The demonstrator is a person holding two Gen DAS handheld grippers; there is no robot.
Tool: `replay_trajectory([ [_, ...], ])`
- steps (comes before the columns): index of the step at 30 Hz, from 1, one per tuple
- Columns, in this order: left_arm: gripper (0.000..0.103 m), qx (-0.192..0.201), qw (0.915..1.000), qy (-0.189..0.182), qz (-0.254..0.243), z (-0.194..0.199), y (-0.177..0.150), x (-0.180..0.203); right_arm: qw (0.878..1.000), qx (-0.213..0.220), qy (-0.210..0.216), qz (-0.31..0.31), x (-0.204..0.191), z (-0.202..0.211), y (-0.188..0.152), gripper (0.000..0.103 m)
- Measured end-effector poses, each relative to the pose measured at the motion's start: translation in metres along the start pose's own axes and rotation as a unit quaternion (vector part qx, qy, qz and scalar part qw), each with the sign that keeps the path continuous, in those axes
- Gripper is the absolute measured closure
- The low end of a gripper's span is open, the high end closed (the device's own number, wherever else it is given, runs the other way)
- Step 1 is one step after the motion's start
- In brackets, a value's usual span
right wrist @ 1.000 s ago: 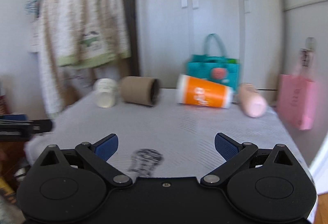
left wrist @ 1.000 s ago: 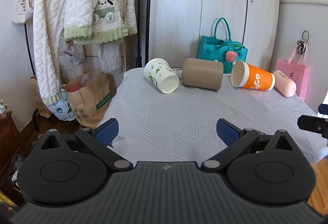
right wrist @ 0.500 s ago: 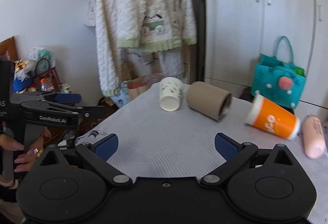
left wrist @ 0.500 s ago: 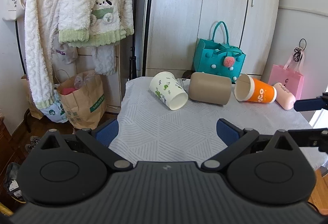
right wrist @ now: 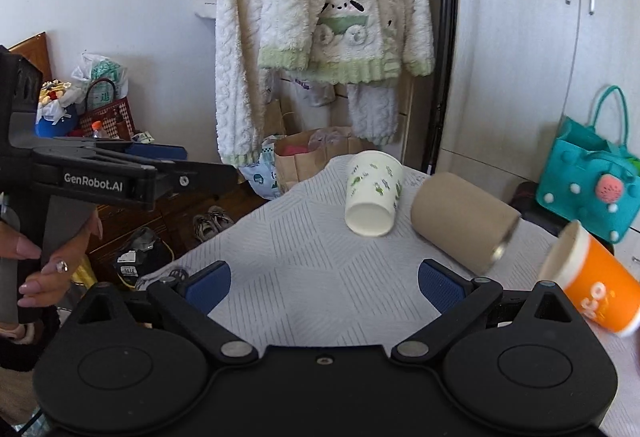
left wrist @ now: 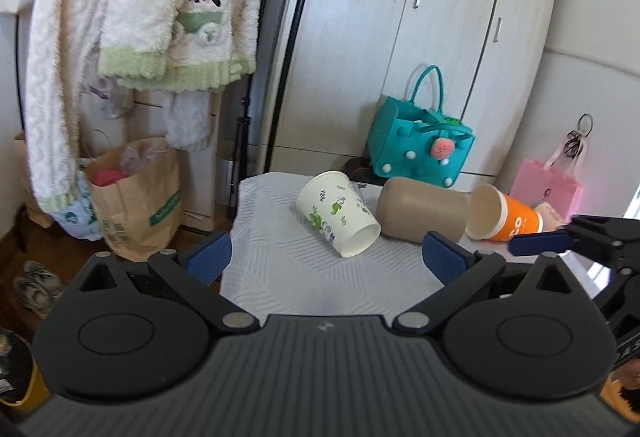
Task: Flip cup upright
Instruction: 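Move the right tool to the white leaf-print cup and close around its body, then lift the white cup with the right tool and rotate it upright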
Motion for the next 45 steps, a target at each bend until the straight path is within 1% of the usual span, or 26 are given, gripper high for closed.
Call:
replay_trajectory([
  [3, 0.000, -0.003, 0.9999, -0.014, 0.002, -0.014, 0.001, -0.006, 1.000, -0.001, 0.001, 0.009, -0.001, -0.020, 0.010, 0.002],
  [5, 0.000, -0.002, 0.9995, -0.031, 0.001, -0.022, 0.002, -0.009, 1.000, -0.002, -0.001, 0.011, 0.002, -0.033, 0.013, 0.010],
  [6, 0.000, -0.002, 0.9993, -0.038, 0.002, -0.026, 0.002, -0.011, 1.000, -0.005, 0.001, 0.013, 0.002, -0.040, 0.015, 0.011],
  [10, 0.000, -0.013, 0.9981, -0.058, 0.017, -0.039, 0.000, -0.020, 1.000, -0.008, 0.005, 0.012, 0.005, -0.066, 0.021, 0.011],
  [13, 0.000, -0.015, 0.9975, -0.059, 0.035, -0.047, -0.001, -0.032, 1.000, -0.011, -0.007, 0.018, 0.007, -0.084, 0.027, 0.012],
  [17, 0.000, -0.017, 0.9967, -0.049, 0.062, -0.058, -0.001, -0.051, 0.999, -0.017, -0.017, 0.036, 0.007, -0.104, 0.036, 0.016],
  [22, 0.000, -0.014, 0.9957, -0.043, 0.082, -0.066, 0.003, -0.066, 0.996, -0.017, -0.045, 0.074, 0.006, -0.126, 0.047, 0.020],
  [24, 0.000, -0.011, 0.9948, -0.045, 0.091, -0.069, 0.005, -0.071, 0.994, -0.022, -0.052, 0.094, 0.004, -0.136, 0.050, 0.022],
  [27, 0.000, -0.007, 0.9938, -0.046, 0.101, -0.072, 0.006, -0.074, 0.991, -0.036, -0.058, 0.113, 0.000, -0.147, 0.051, 0.034],
  [28, 0.000, -0.009, 0.9936, -0.046, 0.103, -0.073, 0.006, -0.074, 0.991, -0.036, -0.056, 0.113, -0.001, -0.148, 0.052, 0.035],
  [29, 0.000, -0.012, 0.9936, -0.047, 0.102, -0.074, 0.006, -0.073, 0.991, -0.037, -0.055, 0.115, -0.001, -0.149, 0.052, 0.035],
  [33, 0.000, -0.011, 0.9939, -0.051, 0.097, -0.073, 0.004, -0.069, 0.988, -0.038, -0.073, 0.127, -0.003, -0.153, 0.054, 0.035],
  [35, 0.000, -0.010, 0.9935, -0.052, 0.100, -0.073, 0.004, -0.069, 0.988, -0.042, -0.074, 0.131, -0.003, -0.156, 0.056, 0.034],
  [38, 0.000, -0.013, 0.9929, -0.051, 0.107, -0.073, 0.004, -0.073, 0.985, -0.050, -0.088, 0.140, -0.004, -0.162, 0.057, 0.034],
  [41, 0.000, -0.021, 0.9921, -0.054, 0.111, -0.075, 0.003, -0.076, 0.983, -0.050, -0.092, 0.148, -0.005, -0.163, 0.057, 0.034],
  [45, 0.002, -0.045, 0.9925, -0.055, 0.099, -0.078, -0.002, -0.073, 0.981, -0.051, -0.102, 0.156, -0.005, -0.166, 0.056, 0.034],
])
Point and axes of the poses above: each gripper's, at about its wrist camera, not at the fingertips, and z roughly against the way its jaws point, x to its right, y to its top, the point moved 5 cm from there along -z, roughly the way its jaws point, and after that the axes turned 6 degrees about -y, right-handed, at the moved point
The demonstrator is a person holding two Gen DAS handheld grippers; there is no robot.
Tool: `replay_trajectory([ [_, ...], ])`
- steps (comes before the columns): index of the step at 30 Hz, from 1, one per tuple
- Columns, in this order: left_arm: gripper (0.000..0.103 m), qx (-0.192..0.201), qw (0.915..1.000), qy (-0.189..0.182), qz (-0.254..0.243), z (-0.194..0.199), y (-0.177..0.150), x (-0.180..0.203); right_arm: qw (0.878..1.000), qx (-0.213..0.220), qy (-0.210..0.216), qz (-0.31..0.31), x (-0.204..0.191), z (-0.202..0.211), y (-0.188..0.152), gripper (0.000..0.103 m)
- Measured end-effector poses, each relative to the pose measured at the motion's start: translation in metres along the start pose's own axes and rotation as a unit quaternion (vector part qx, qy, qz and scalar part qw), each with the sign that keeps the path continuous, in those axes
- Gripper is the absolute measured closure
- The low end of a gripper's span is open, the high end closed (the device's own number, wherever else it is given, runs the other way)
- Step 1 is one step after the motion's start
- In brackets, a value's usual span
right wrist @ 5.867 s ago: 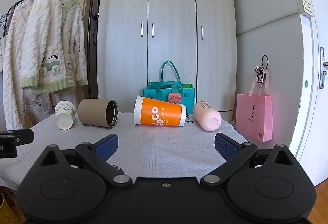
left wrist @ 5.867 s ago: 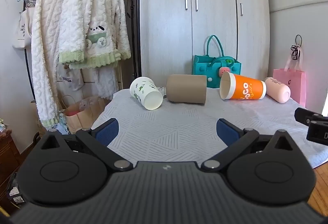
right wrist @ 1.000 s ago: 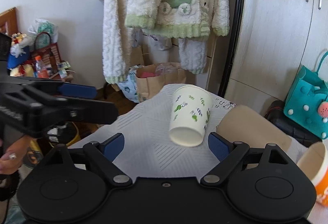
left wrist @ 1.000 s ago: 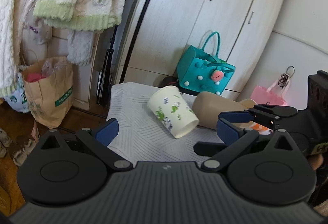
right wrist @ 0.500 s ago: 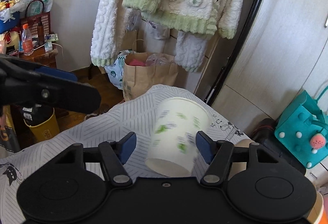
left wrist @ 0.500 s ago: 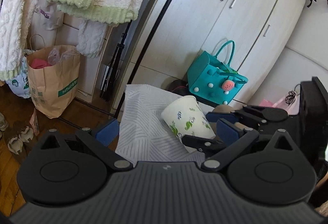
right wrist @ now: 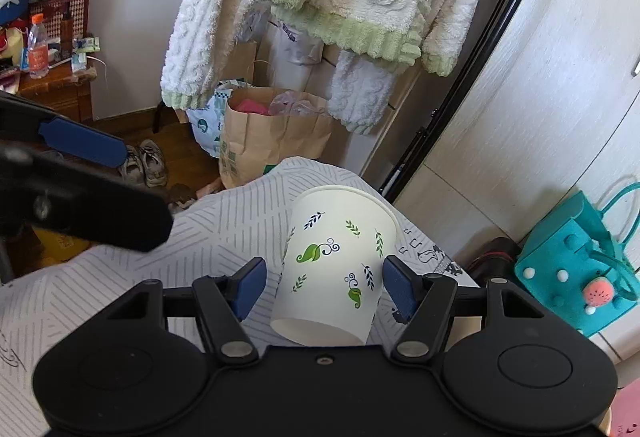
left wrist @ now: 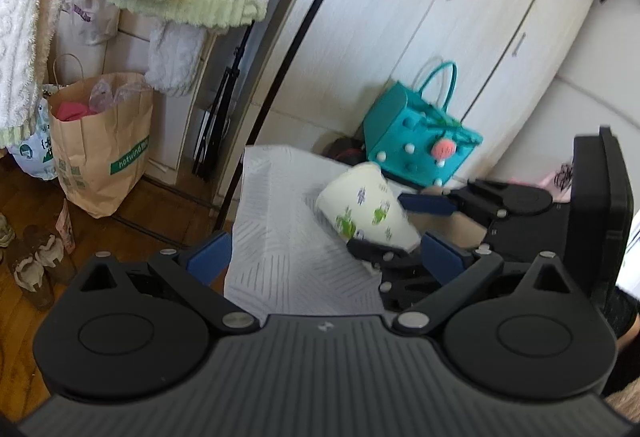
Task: Flip cup upright
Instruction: 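Lift the white cup with the right tool and rotate it upright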
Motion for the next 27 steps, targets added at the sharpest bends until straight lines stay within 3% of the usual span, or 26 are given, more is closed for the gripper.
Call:
replay_trajectory([
  [5, 0.003, -0.006, 0.9999, -0.010, 0.003, -0.006, -0.001, -0.004, 1.000, -0.001, -0.016, 0.010, 0.000, -0.007, -0.002, 0.037],
  [12, 0.003, -0.018, 0.9993, -0.028, 0.015, -0.011, 0.001, -0.004, 1.000, 0.001, 0.008, -0.005, 0.004, 0.000, -0.002, 0.038],
  [27, 0.003, -0.062, 0.9962, -0.061, -0.010, 0.015, -0.019, 0.053, 1.000, 0.009, 0.019, -0.018, 0.003, 0.071, -0.031, 0.038],
])
Point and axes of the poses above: each gripper's, at about its wrist camera, not at the fingertips, and z roughly against the way its jaws point, x to its right, y to its top, the point moved 5 cm from there along -z, roughly the way its jaws point, and after that the axes turned 6 degrees about -y, right-handed, at the moved point
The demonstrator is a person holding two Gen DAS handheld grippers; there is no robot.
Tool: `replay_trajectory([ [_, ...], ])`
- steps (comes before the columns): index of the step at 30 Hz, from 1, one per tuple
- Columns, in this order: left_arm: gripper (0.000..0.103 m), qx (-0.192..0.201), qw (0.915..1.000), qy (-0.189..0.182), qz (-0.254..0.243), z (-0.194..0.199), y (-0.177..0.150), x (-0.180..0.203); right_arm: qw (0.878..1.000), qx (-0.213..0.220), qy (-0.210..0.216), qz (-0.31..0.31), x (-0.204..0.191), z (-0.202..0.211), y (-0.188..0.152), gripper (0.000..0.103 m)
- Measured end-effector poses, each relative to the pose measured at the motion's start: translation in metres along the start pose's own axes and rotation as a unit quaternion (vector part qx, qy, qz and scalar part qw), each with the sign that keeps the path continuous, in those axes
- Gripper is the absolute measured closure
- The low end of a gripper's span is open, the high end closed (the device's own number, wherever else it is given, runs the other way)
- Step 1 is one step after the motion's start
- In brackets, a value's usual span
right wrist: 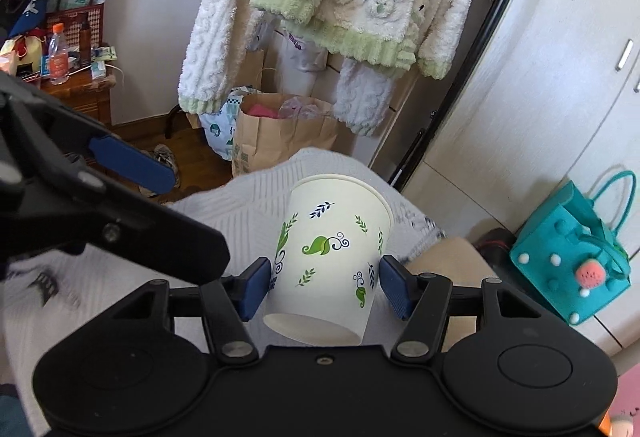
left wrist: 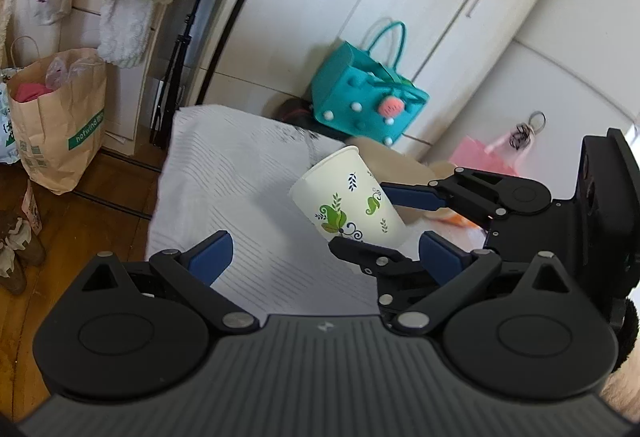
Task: Flip cup upright
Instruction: 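Lift the white cup with the right tool and rotate it upright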
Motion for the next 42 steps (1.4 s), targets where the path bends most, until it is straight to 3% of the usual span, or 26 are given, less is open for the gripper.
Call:
replay_trajectory([
  [7, 0.003, -0.036, 0.9991, -0.018, -0.012, 0.002, -0.021, 0.045, 0.999, -0.023, 0.018, -0.042, 0.016, 0.040, -0.037, 0.038],
  [15, 0.003, -0.093, 0.9933, -0.063, -0.031, -0.024, -0.041, 0.094, 0.996, -0.046, -0.016, -0.069, 0.032, 0.078, -0.089, 0.038],
  [22, 0.003, -0.129, 0.9853, -0.107, -0.030, -0.045, -0.061, 0.124, 0.993, -0.060, -0.022, -0.095, 0.045, 0.096, -0.120, 0.038],
  [31, 0.003, -0.156, 0.9811, -0.112, -0.025, -0.071, -0.077, 0.144, 0.986, -0.077, 0.002, -0.149, 0.062, 0.095, -0.152, 0.038],
  [42, 0.004, -0.165, 0.9809, -0.102, 0.007, -0.095, -0.080, 0.142, 0.982, -0.049, 0.040, -0.179, 0.076, 0.098, -0.161, 0.033],
])
Point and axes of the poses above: each gripper's, at about its wrist camera, not at the fingertips, and z roughly against the way its jaws point, x to its right, y to its top, the point moved 5 cm from there along -z, roughly the way its jaws point, and after that the axes turned 6 degrees about -y, right-handed, at the moved point
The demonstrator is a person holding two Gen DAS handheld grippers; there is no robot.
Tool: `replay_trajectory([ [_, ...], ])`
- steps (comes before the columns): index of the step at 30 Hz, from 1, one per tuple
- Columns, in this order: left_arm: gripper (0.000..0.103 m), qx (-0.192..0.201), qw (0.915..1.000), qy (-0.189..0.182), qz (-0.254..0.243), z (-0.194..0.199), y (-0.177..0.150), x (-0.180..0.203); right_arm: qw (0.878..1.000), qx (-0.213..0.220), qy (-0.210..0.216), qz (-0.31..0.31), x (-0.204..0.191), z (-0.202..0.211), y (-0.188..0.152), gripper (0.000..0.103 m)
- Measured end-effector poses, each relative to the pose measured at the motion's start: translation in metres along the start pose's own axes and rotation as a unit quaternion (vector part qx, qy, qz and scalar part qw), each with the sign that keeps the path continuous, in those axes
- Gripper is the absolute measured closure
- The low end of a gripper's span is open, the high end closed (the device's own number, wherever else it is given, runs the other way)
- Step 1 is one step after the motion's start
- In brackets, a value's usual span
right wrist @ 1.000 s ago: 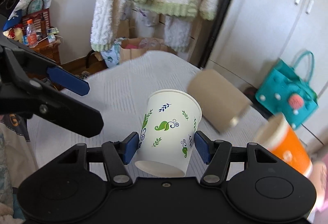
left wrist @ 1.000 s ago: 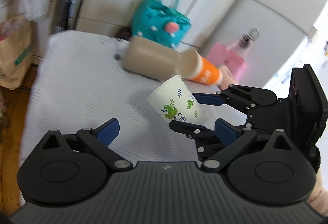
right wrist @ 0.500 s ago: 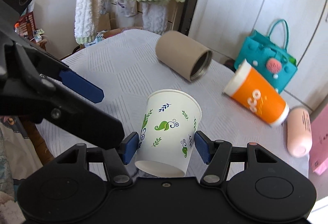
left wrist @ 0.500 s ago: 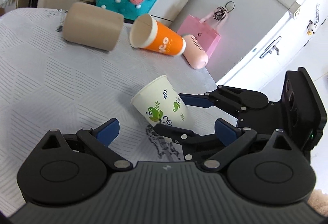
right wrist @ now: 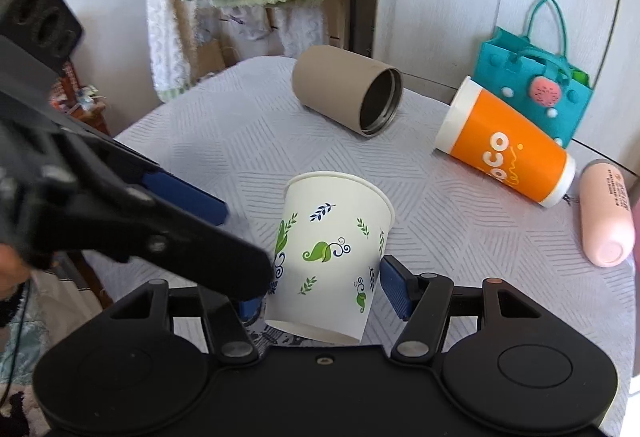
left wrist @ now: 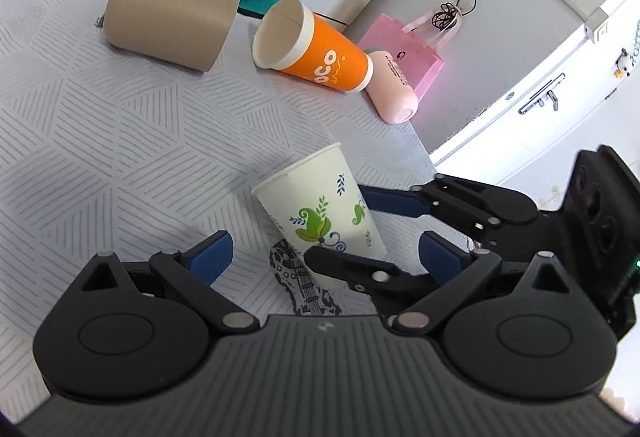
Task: Flip cup upright
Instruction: 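Lift the white cup with the right tool and rotate it upright, then lower the upright white cup onto the table with the right tool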
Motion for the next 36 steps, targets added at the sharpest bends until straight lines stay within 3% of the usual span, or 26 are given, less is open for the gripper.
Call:
replay_trajectory([
  [2, 0.005, 0.007, 0.9999, 0.009, 0.006, -0.002, -0.001, -0.003, 1.000, 0.020, -0.001, 0.008, 0.000, 0.007, 0.000, 0.015],
  [6, 0.007, 0.008, 0.9998, 0.013, 0.009, -0.007, -0.002, -0.007, 1.000, 0.027, -0.002, 0.011, 0.001, 0.010, 0.000, 0.013],
  [12, 0.017, -0.004, 0.9995, -0.011, 0.031, -0.017, -0.001, -0.006, 0.999, 0.004, 0.038, -0.011, 0.011, -0.001, 0.001, 0.014],
  [18, 0.039, 0.000, 0.9993, -0.005, 0.037, -0.023, -0.003, -0.010, 0.997, -0.002, 0.083, -0.010, 0.009, -0.008, 0.000, 0.030],
  [24, 0.040, 0.012, 0.9996, -0.004, 0.025, -0.023, -0.002, -0.011, 0.997, 0.012, 0.076, 0.002, 0.006, -0.005, -0.003, 0.033],
  [31, 0.042, 0.045, 0.9984, 0.017, -0.031, -0.019, 0.002, 0.001, 0.997, 0.054, 0.061, 0.014, 0.007, 0.001, -0.003, 0.033],
  [36, 0.046, 0.086, 0.9889, 0.061, -0.104, -0.017, 0.004, 0.012, 0.994, 0.095, 0.044, 0.017, 0.008, -0.003, -0.002, 0.033],
])
Point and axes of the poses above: each gripper's, at about its wrist camera, not at the fingertips, and z roughly against the way its jaws point, x to its right, y to its top, the point moved 5 cm from there along -z, roughly the way its jaws point, and after that the axes turned 6 degrees about -y, right-handed, at the moved point
